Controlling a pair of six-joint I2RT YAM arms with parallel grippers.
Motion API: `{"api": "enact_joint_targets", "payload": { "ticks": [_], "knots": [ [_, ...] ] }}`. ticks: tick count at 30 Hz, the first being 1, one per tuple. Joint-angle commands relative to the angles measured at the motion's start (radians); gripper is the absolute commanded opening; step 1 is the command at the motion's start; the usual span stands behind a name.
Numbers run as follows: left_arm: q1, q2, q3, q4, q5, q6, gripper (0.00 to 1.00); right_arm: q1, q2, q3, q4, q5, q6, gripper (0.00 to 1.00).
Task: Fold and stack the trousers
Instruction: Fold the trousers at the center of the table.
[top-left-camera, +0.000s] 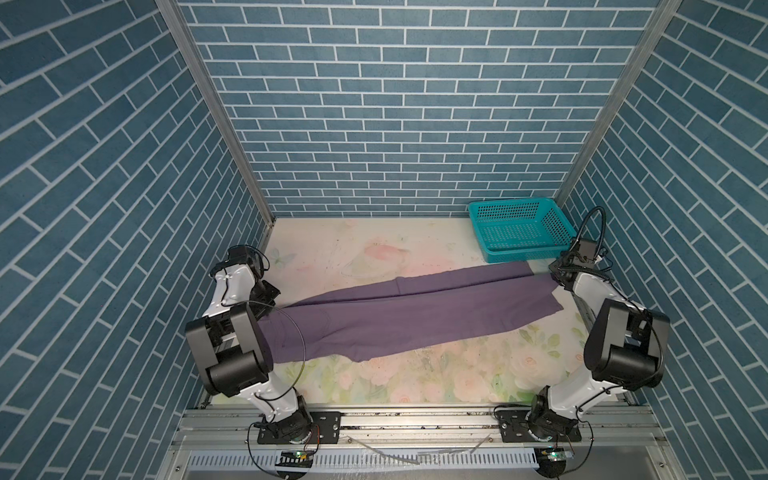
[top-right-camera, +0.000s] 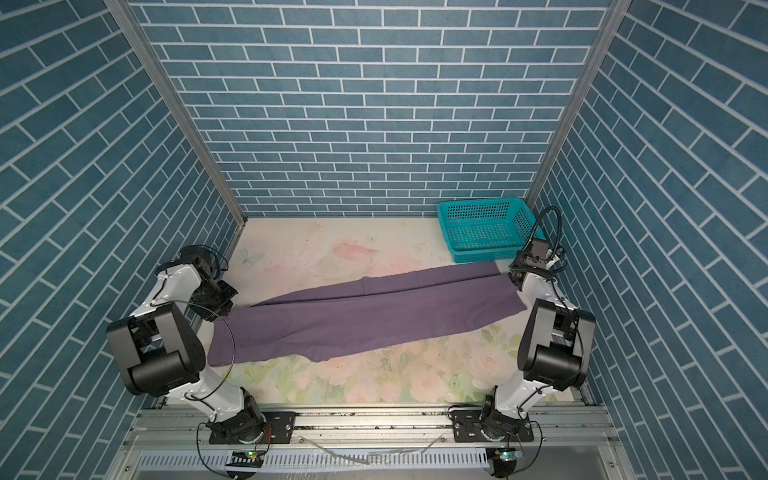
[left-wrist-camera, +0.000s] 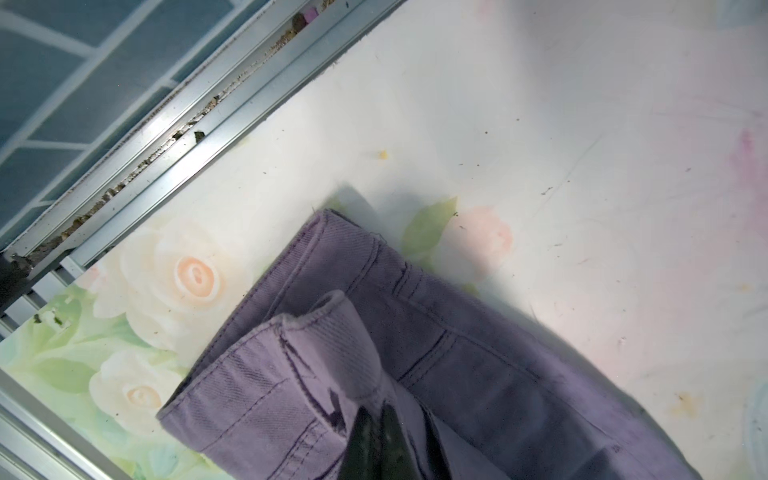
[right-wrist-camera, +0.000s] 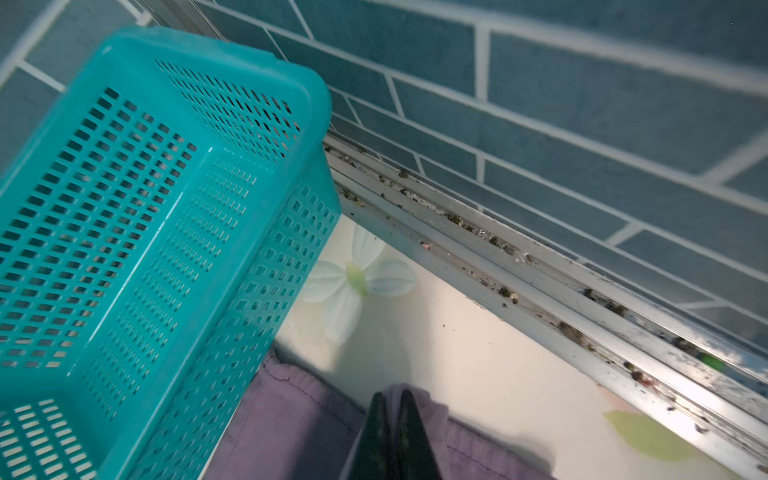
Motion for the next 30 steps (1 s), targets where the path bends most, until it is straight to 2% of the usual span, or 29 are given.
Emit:
{"api": "enact_joint_targets", "payload": {
  "ticks": [1,7,13,14,15,18,21,25,27,30],
  "knots": [
    [-0.005,0.050,0.039,0.030,-0.068,-0.024,0.00,-0.003,0.072,0.075,0.098,-0.011,-0.011,0.00],
    [-0.026,0.163,0.108,0.031,-0.102,-0.034,0.00,-0.002,0.210,0.139,0.173,-0.100,-0.010,0.00],
    [-0.043,0.263,0.137,0.034,-0.111,-0.040,0.00,0.007,0.289,0.173,0.192,-0.130,-0.006,0.00],
    [-0.044,0.272,0.137,0.037,-0.113,-0.040,0.04,0.007,0.299,0.177,0.193,-0.139,-0.006,0.02],
    [-0.045,0.282,0.137,0.040,-0.112,-0.042,0.12,0.007,0.311,0.183,0.193,-0.149,-0.005,0.12],
    [-0.048,0.296,0.143,0.047,-0.105,-0.045,0.45,0.007,0.327,0.202,0.180,-0.164,-0.004,0.31],
    [-0.055,0.294,0.163,0.039,-0.105,-0.045,0.59,0.007,0.324,0.216,0.161,-0.163,-0.003,0.43],
    [-0.065,0.272,0.217,-0.002,-0.118,-0.038,0.65,0.007,0.301,0.255,0.081,-0.176,-0.027,0.50],
    [-0.074,0.239,0.241,-0.022,-0.124,-0.036,0.65,0.008,0.278,0.288,0.001,-0.185,-0.049,0.51],
    [-0.114,0.160,0.244,-0.037,-0.150,-0.034,0.65,0.008,0.202,0.241,-0.057,-0.172,-0.058,0.51]
  ]
}}
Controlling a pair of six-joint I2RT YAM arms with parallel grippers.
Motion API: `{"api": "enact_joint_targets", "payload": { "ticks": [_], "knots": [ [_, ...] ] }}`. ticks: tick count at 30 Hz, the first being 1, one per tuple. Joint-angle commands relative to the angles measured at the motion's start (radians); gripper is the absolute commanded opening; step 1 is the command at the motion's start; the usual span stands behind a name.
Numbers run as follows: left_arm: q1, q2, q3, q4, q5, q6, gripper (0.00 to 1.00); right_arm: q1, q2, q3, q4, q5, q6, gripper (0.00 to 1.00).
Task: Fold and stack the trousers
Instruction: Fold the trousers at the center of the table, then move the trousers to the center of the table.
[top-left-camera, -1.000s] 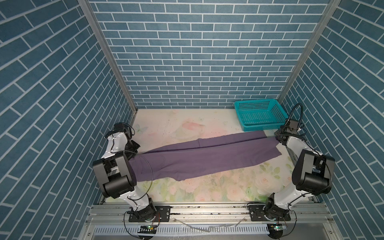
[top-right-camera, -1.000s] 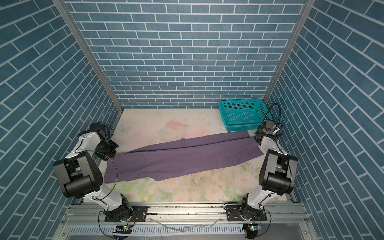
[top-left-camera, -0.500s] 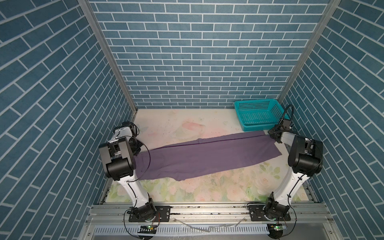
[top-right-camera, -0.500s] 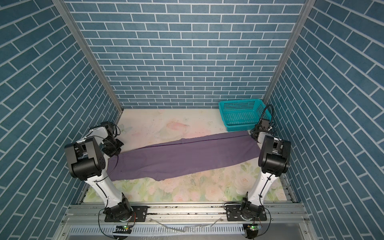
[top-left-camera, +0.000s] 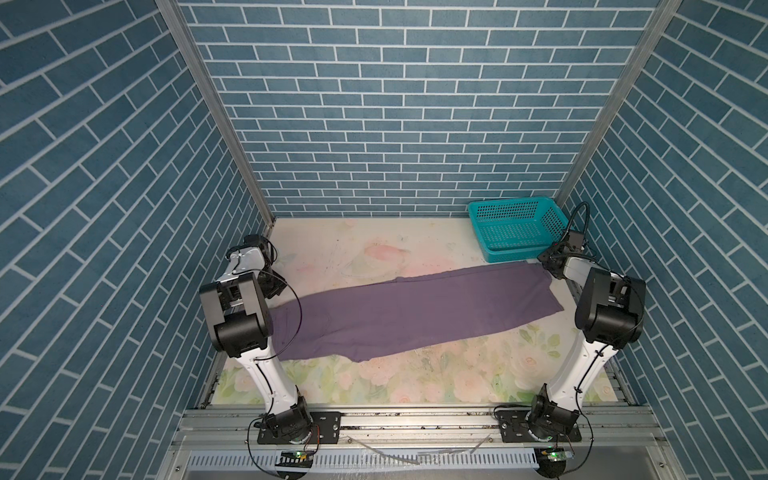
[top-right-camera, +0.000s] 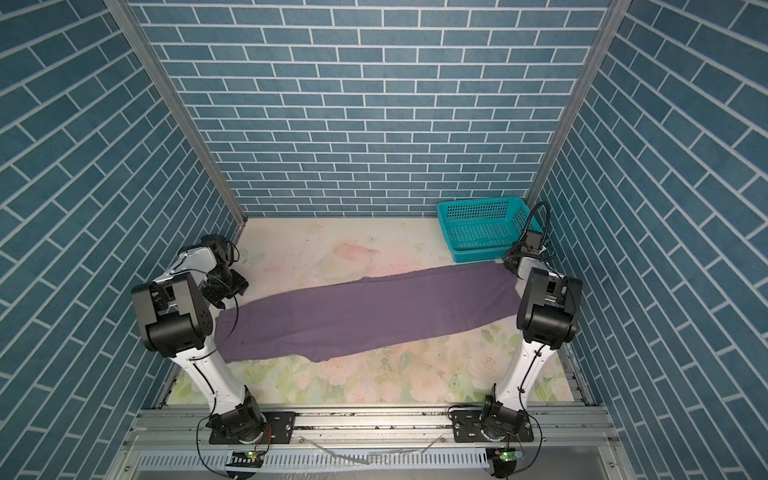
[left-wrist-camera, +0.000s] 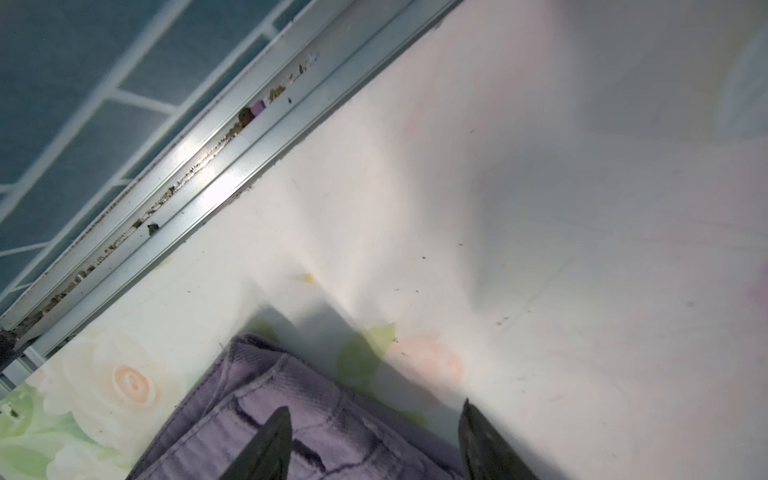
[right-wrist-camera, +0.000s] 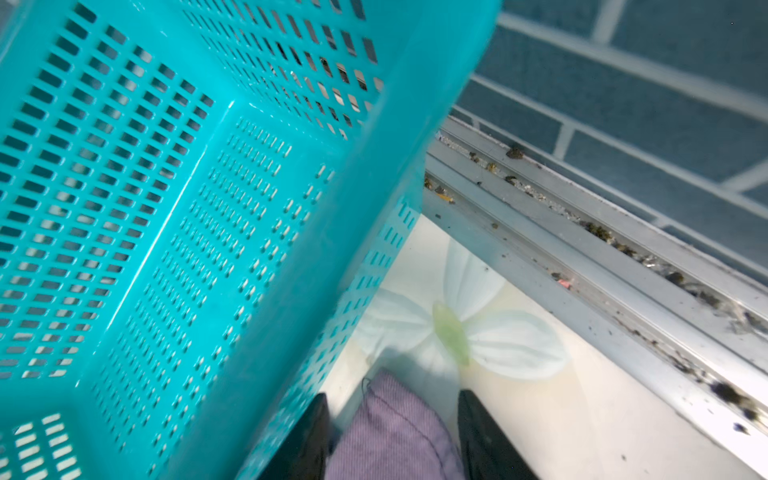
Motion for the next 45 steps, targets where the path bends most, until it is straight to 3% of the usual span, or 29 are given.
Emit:
{"api": "enact_joint_targets", "payload": {
  "ticks": [1,3,7,9,11,16,21,24,26,36,45],
  "knots": [
    [-0.053,-0.114,0.020,-0.063,-0.052,0.009,0.65,-0.001,-0.130,-0.029,-0.106,0.006,-0.028,0.52],
    [-0.091,-0.173,0.002,-0.077,-0.068,0.022,0.65,0.001,-0.207,-0.110,-0.120,0.018,-0.022,0.52],
    [-0.122,-0.298,-0.107,-0.058,-0.034,0.029,0.60,0.000,-0.318,-0.235,-0.169,0.000,-0.033,0.36],
    [-0.129,-0.366,-0.187,-0.047,-0.014,0.031,0.58,0.000,-0.373,-0.291,-0.196,0.010,-0.042,0.24],
    [-0.140,-0.435,-0.286,-0.019,0.008,0.029,0.54,0.000,-0.419,-0.338,-0.210,0.018,-0.034,0.00],
    [-0.154,-0.575,-0.526,0.064,0.079,0.006,0.48,-0.002,-0.479,-0.378,-0.299,0.001,-0.029,0.00],
    [-0.153,-0.561,-0.588,0.076,0.100,0.039,0.69,-0.007,-0.487,-0.382,-0.406,0.037,-0.062,0.01],
    [-0.153,-0.537,-0.612,0.086,0.117,0.045,0.71,-0.016,-0.465,-0.372,-0.458,0.052,-0.081,0.28],
    [-0.153,-0.524,-0.633,0.106,0.133,0.039,0.72,-0.033,-0.440,-0.368,-0.474,0.053,-0.088,0.34],
    [-0.153,-0.423,-0.661,0.153,0.157,0.032,0.71,-0.129,-0.367,-0.382,-0.424,0.036,-0.074,0.41],
    [-0.153,-0.389,-0.661,0.202,0.139,-0.010,0.68,-0.136,-0.232,-0.324,-0.353,-0.013,-0.046,0.42]
  ]
}}
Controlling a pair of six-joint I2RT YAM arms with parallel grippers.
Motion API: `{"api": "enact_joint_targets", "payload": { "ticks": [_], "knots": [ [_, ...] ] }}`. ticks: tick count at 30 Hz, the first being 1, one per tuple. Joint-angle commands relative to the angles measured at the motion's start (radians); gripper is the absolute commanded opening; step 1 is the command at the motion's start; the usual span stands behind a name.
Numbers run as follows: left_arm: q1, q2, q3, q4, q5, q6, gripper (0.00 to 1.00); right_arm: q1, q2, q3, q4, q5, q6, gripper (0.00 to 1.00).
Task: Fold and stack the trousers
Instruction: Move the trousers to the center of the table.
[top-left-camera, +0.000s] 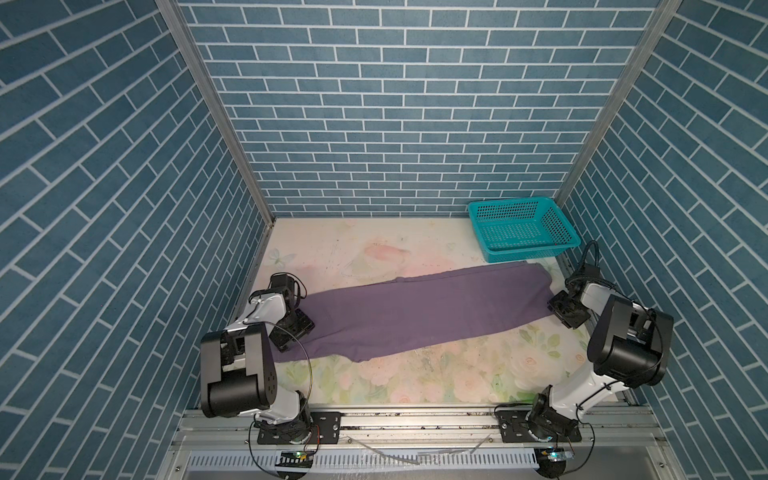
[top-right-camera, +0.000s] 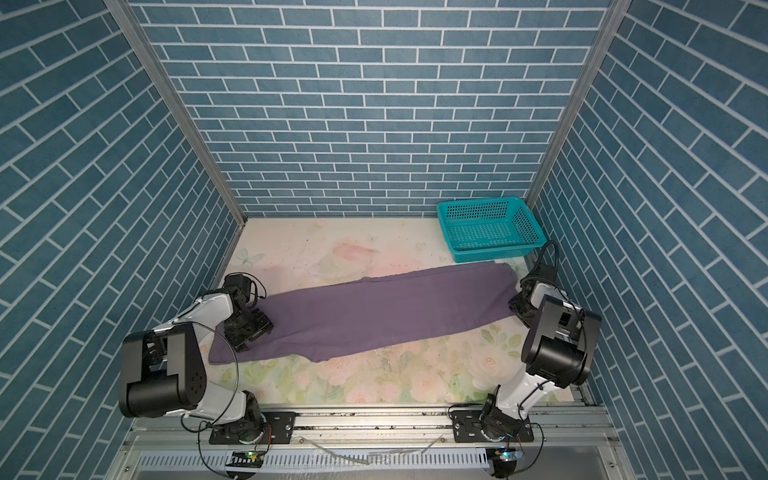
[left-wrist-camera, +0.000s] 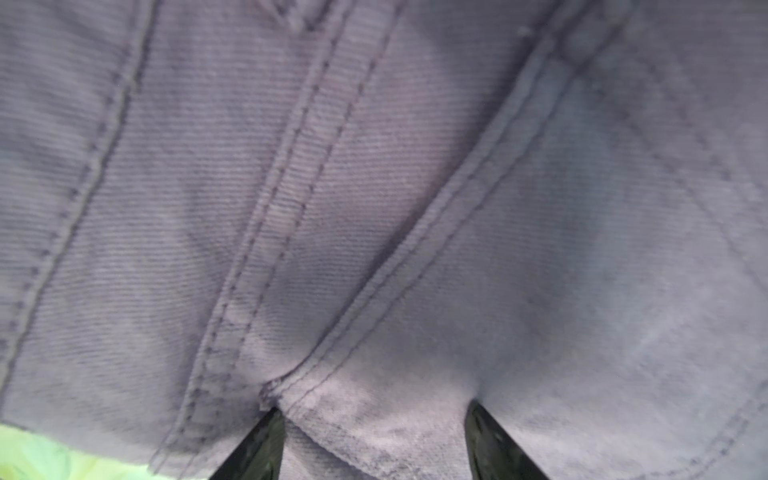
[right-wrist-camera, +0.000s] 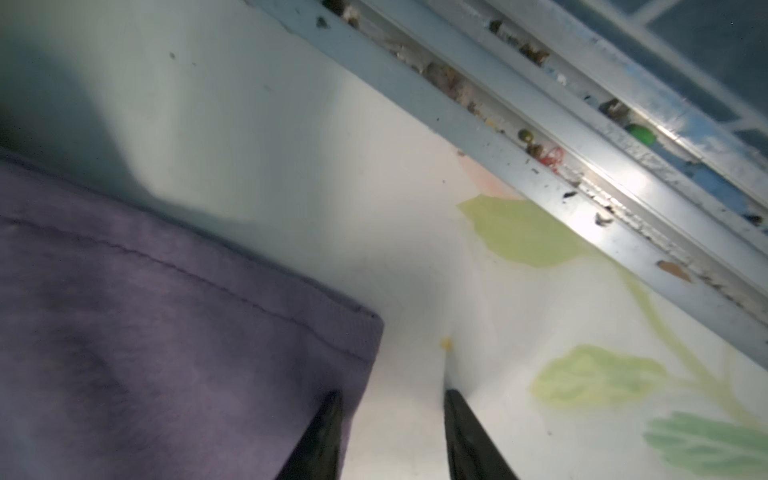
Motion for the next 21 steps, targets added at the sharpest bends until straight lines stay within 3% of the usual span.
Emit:
{"api": "enact_joint_targets", "payload": {
  "ticks": [1,7,9,11,14,21],
  "knots": [
    [-0.003,0.048,-0.006,0.045,0.005,-0.027,0.67,-0.002,0.054,0.033,0.031,-0.024,0.021,0.41],
    [-0.003,0.115,0.028,0.068,0.009,-0.034,0.51,-0.005,0.085,0.053,0.051,-0.031,0.022,0.33],
    [-0.002,0.137,0.044,0.068,0.002,-0.034,0.44,-0.006,0.085,0.052,0.055,-0.026,0.022,0.20],
    [0.000,0.161,0.060,0.072,-0.003,-0.034,0.36,-0.012,0.086,0.053,0.058,-0.026,0.019,0.00],
    [0.009,0.197,0.085,0.070,-0.009,-0.032,0.27,-0.024,0.077,0.042,0.060,-0.028,0.023,0.00],
    [0.033,0.256,0.138,0.104,-0.049,-0.054,0.21,-0.048,-0.039,-0.045,0.058,-0.001,0.031,0.00]
  ]
}}
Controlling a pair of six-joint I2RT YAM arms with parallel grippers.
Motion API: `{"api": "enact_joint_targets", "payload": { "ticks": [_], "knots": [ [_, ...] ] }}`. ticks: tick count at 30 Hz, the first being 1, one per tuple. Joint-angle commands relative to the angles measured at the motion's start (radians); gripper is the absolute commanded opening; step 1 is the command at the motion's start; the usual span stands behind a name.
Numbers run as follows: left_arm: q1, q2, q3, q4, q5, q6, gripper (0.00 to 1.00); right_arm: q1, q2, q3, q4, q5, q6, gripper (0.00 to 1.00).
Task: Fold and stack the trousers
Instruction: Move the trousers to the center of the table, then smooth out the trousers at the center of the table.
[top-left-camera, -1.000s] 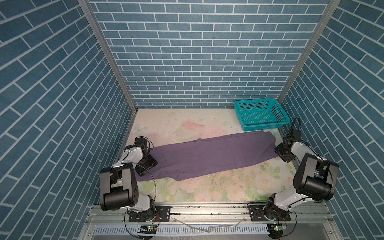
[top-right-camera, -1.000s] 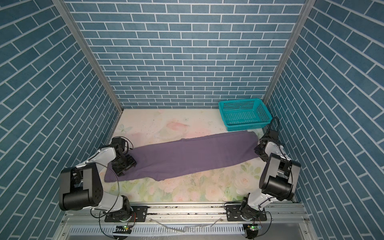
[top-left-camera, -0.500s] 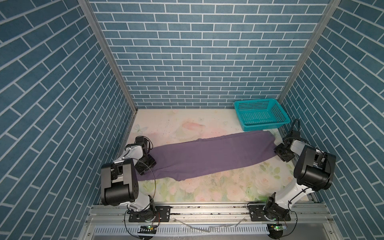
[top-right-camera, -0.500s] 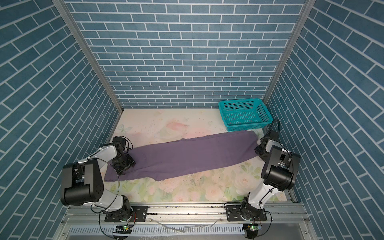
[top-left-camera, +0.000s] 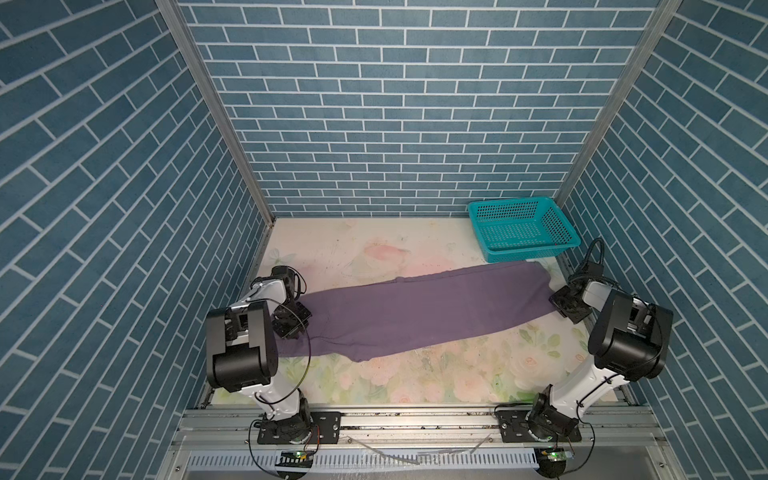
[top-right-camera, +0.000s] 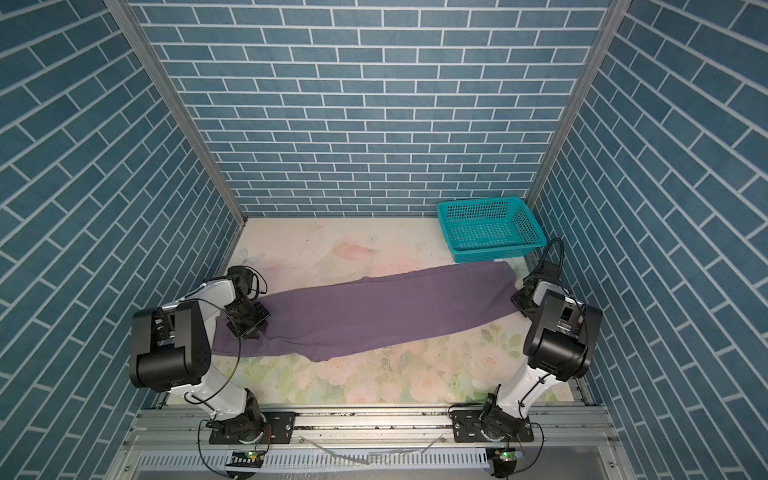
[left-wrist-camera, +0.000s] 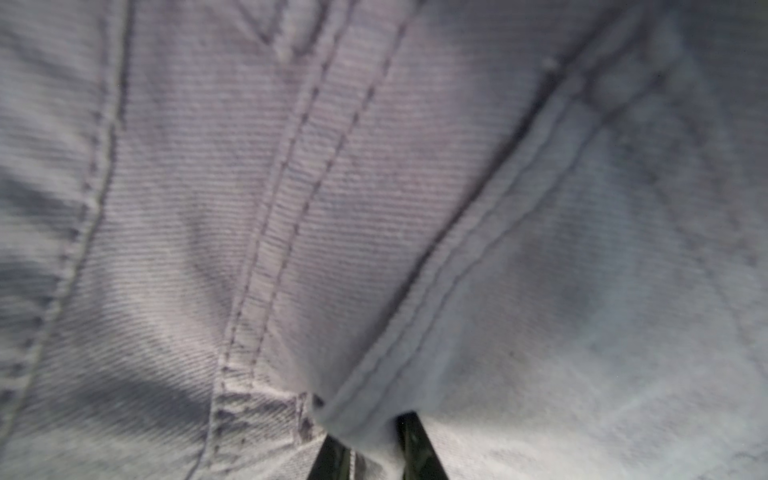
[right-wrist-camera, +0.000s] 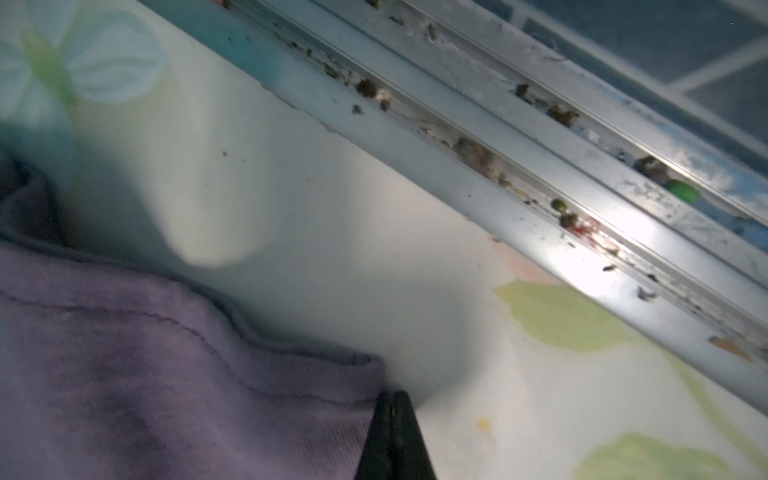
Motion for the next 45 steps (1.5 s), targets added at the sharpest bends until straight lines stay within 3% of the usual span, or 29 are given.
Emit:
{"api": "enact_joint_targets", "payload": {
  "ticks": [1,7,9,12,14,17,19,22,25,29,31,33,34,39,43,45],
  "knots": [
    [0.019,0.099,0.007,0.167,-0.083,-0.021,0.20,-0.019,-0.089,-0.072,-0.020,0.029,0.021,0.00],
    [0.075,0.122,0.040,0.184,-0.076,-0.026,0.16,-0.033,-0.175,-0.113,-0.014,0.012,0.008,0.00],
    [0.100,0.095,0.042,0.172,-0.109,-0.024,0.16,-0.034,-0.174,-0.099,-0.024,-0.004,0.008,0.15],
    [0.160,0.046,0.032,0.187,-0.101,-0.031,0.15,-0.027,-0.178,-0.085,-0.032,-0.036,0.012,0.29],
    [0.189,0.021,0.040,0.191,-0.091,-0.031,0.15,-0.017,-0.180,-0.076,-0.040,-0.044,0.001,0.36],
    [0.205,-0.006,0.061,0.188,-0.089,-0.030,0.15,0.014,-0.172,-0.069,-0.024,-0.080,-0.029,0.37],
    [0.206,-0.009,0.082,0.176,-0.069,-0.029,0.22,0.046,-0.159,-0.065,-0.017,-0.090,-0.032,0.40],
    [0.185,-0.026,0.123,0.138,-0.054,-0.025,0.41,0.110,-0.135,-0.063,-0.004,-0.128,-0.034,0.44],
    [0.125,-0.072,0.178,0.088,-0.078,-0.012,0.52,0.154,-0.105,-0.058,-0.004,-0.118,-0.038,0.49],
    [0.020,-0.173,0.238,0.032,-0.114,0.000,0.57,0.158,-0.085,-0.067,-0.025,-0.065,-0.031,0.48],
    [-0.039,-0.227,0.243,0.035,-0.119,0.005,0.60,0.157,-0.077,-0.068,-0.028,-0.037,-0.037,0.38],
    [-0.098,-0.273,0.245,0.045,-0.117,0.021,0.61,0.154,-0.065,-0.065,-0.035,-0.023,-0.035,0.08],
    [-0.128,-0.289,0.242,0.048,-0.117,0.025,0.61,0.150,-0.060,-0.061,-0.038,-0.025,-0.030,0.00],
    [-0.305,-0.309,0.189,0.132,-0.069,0.026,0.62,0.126,-0.091,-0.057,-0.070,-0.029,-0.009,0.00],
    [-0.452,-0.223,0.211,0.164,-0.032,0.041,0.62,0.121,-0.149,-0.073,-0.096,0.025,-0.010,0.02],
    [-0.504,-0.178,0.234,0.169,-0.022,0.052,0.62,0.121,-0.159,-0.067,-0.131,0.048,-0.017,0.27]
  ]
}}
